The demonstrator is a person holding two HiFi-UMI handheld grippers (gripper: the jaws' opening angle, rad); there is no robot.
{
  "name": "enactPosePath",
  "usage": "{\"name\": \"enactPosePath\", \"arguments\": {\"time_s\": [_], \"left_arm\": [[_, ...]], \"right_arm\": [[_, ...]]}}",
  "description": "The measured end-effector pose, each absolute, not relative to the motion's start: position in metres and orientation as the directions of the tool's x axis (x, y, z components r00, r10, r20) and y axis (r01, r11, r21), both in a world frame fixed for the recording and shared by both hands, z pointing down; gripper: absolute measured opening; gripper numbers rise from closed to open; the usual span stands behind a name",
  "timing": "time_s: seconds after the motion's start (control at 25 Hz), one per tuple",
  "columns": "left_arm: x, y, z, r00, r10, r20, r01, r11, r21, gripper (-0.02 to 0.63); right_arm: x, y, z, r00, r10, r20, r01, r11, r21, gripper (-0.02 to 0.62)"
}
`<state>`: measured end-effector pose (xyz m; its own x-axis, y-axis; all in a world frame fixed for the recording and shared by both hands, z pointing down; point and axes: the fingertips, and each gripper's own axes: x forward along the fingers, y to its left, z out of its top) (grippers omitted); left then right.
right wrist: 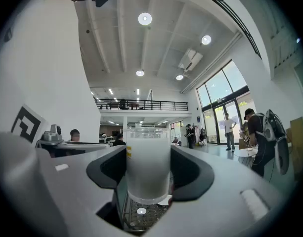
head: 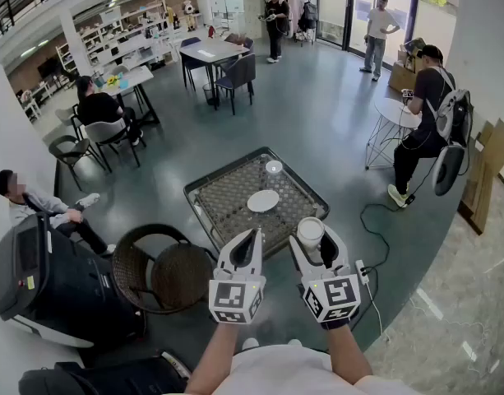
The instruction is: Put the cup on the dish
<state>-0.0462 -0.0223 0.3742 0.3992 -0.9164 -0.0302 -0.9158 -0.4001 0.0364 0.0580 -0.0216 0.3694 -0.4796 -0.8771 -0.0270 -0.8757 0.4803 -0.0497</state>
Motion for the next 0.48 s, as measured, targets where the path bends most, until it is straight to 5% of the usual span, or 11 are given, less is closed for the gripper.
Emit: {"name": "enactPosePath", "arguments": {"time_s": [0.48], "left_arm": [[0.010,0.002,0.403,0.372,-0.927,0.038,-0.926,-0.368,0.088,0.003]], "right_arm": [[0.111,0.004,0.392,-0.521,-0.853,-0.005,-0.849,0.519,-0.100,0.256]]}}
